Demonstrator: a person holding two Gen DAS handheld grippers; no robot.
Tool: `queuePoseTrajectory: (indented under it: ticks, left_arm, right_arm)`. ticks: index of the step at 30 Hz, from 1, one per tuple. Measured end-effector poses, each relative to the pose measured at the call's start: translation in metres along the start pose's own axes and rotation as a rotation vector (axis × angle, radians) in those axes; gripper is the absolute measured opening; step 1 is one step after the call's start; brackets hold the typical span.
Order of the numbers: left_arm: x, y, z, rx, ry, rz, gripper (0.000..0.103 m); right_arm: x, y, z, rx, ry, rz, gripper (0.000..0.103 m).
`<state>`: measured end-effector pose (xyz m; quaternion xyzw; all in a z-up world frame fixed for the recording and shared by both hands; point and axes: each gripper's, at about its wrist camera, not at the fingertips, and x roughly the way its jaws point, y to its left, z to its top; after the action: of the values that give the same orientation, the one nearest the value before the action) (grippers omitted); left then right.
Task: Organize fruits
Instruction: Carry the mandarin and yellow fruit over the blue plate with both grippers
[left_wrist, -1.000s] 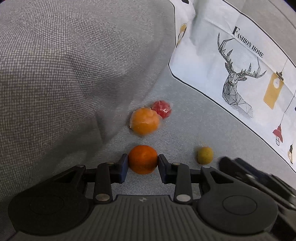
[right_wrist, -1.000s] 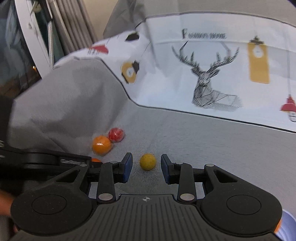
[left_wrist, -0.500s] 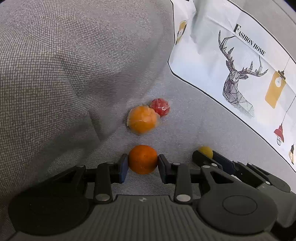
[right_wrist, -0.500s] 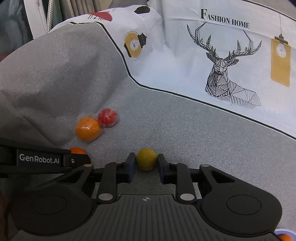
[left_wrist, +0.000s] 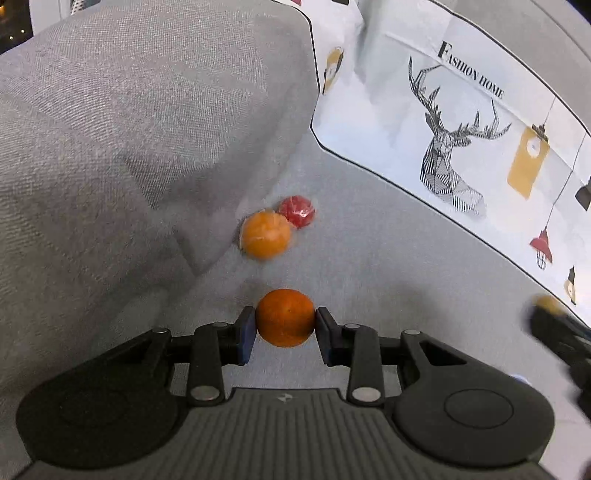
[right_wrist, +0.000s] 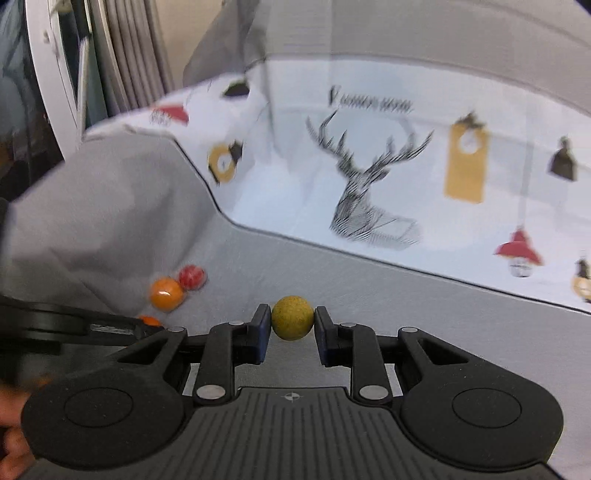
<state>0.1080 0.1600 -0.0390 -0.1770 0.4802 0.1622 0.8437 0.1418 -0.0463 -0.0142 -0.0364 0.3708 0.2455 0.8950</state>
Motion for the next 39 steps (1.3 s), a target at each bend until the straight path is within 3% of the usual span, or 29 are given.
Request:
queuePoseTrajectory:
  ticks: [5, 10, 14, 20, 29, 39]
  left_arm:
    - [-0.010, -0.002, -0.009, 0.010, 0.034, -0.012, 0.038]
    - [-0.023, -0.017, -0.022, 0.071, 0.044, -0.044, 0.038]
    - [-0.028, -0.032, -0.030, 0.125, 0.033, -0.057, 0.038]
    - [-0.019, -0.047, -0.029, 0.162, 0.040, -0.093, 0.038]
    - [-0.024, -0.068, -0.029, 0.221, -0.033, -0.161, 0.038]
    - [-0.030, -0.086, -0.034, 0.266, -0.059, -0.256, 0.038]
  right_arm:
    - [-0.078, -0.019, -0.015, 0.014, -0.051, -0.049, 0.027]
    - [-0.122, -0.041, -0.058, 0.137, -0.094, -0.158, 0.027]
    - [-0.127, -0.067, -0.096, 0.248, -0.052, -0.193, 0.027]
    - [-0.130, -0.092, -0.111, 0.223, -0.047, -0.236, 0.027]
    - [-0.126, -0.107, -0.116, 0.239, -0.047, -0.222, 0.027]
    - [-0.121, -0.104, -0.115, 0.227, -0.045, -0.218, 0.027]
